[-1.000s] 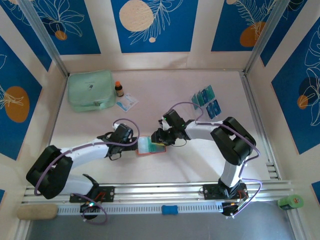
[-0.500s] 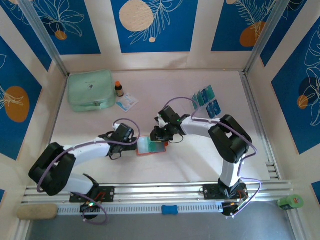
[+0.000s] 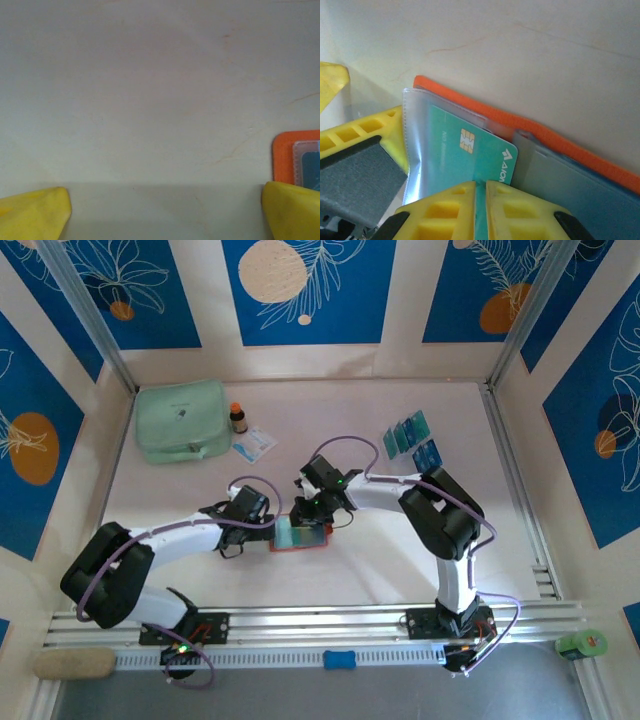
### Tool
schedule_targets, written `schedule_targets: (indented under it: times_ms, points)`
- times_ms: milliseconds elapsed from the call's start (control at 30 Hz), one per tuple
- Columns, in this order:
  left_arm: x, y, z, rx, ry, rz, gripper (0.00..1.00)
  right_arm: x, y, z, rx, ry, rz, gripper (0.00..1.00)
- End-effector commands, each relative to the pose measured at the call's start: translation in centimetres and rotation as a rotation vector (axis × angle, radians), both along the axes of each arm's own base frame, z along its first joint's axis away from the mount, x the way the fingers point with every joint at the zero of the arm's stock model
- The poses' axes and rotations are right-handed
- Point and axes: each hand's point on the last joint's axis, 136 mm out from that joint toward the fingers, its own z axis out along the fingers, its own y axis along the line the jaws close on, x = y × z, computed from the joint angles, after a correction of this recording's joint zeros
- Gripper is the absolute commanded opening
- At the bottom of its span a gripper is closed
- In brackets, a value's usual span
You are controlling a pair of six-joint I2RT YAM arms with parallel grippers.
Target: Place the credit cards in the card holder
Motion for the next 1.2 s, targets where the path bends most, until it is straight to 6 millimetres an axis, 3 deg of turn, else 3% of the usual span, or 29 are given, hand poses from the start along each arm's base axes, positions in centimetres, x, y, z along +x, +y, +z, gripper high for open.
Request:
schedule_targets:
  times_ms: [0, 300, 467, 633, 833, 1167]
  points:
    - [-0.2, -0.8, -1.3, -0.036, 0.038, -0.032, 1.0, -1.2, 0.8, -0.1, 0.003, 0.061, 0.022, 0.14]
    - [-0.3, 0.0, 0.3, -0.029, 0.001, -0.003, 1.0, -0.5, -0.8, 3.0, 0.036, 0.003, -0.015, 0.14]
    - [-0.2, 0.3, 2.0, -0.059, -0.05, 0.019, 1.0, -0.1, -2.4, 2.8, -0.011, -0.031, -0.036, 0.13]
    - [0.1, -1.0, 3.0, -0.119, -0.072, -0.023, 1.0, 0.1, -2.8, 2.2, -0.039, -0.033, -0.027, 0.09]
    - [0.1, -2.2, 2.1, -0.149, -0.048, -0.066, 1.0, 0.2, -2.5, 1.3, -0.047, -0.019, -0.017, 0.06]
    - [-0.8, -0.7, -0.2, -0.078, 0.01, -0.025, 1.0, -0.2, -2.1, 0.3, -0.055, 0.003, -0.002, 0.05]
